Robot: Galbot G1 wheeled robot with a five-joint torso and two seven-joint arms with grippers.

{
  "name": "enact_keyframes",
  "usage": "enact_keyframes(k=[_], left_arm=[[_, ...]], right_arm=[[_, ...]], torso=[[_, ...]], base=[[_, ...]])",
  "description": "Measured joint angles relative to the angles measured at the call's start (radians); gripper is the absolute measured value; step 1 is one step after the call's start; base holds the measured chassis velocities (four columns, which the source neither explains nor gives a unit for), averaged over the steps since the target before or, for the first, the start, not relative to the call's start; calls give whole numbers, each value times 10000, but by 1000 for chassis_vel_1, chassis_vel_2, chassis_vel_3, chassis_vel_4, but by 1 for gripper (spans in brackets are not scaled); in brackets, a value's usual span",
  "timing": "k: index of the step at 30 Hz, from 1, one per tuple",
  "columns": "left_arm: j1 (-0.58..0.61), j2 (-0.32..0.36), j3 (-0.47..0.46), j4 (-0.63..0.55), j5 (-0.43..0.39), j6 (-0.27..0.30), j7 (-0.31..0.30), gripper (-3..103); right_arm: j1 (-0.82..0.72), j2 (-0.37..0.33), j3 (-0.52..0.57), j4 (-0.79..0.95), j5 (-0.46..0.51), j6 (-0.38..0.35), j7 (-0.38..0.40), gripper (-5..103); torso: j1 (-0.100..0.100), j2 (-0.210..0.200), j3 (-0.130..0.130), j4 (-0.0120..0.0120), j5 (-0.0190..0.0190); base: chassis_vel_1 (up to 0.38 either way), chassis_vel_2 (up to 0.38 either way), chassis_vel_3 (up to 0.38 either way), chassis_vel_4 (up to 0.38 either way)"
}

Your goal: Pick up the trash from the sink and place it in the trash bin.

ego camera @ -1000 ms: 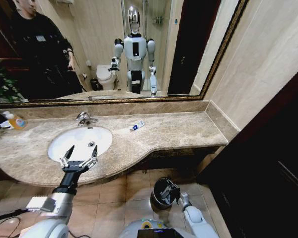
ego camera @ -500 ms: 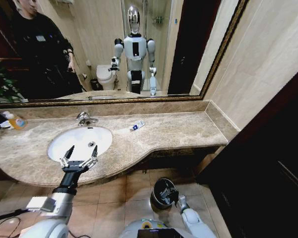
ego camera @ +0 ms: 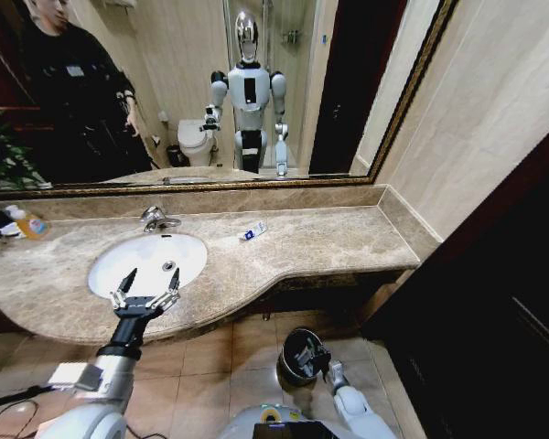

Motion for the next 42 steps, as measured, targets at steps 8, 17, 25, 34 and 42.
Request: enact_keyframes(k=[8, 17, 25, 34, 42], left_arm=[[-1, 0, 0, 0, 0, 0, 0, 100], [0, 0, 0, 0, 0, 0, 0, 100], [0, 0, 0, 0, 0, 0, 0, 100], [0, 0, 0, 0, 0, 0, 0, 100], [0, 0, 0, 0, 0, 0, 0, 100]], right_arm=[[-121, 17, -11, 210, -158, -11, 159, 71], [-302, 55, -15, 412, -184, -34, 203, 99], [-407, 49, -5, 494, -228, -34, 271, 100], [-613, 38, -5, 665, -228, -32, 276, 100], [-805, -112, 6, 1104, -75, -66, 192, 100]], torso=[[0, 0, 0, 0, 0], [0, 0, 0, 0, 0], [0, 0, 0, 0, 0], [0, 0, 0, 0, 0], [0, 0, 0, 0, 1]], base=[[0, 0, 0, 0], [0, 0, 0, 0], [0, 0, 0, 0], [0, 0, 0, 0], [0, 0, 0, 0]])
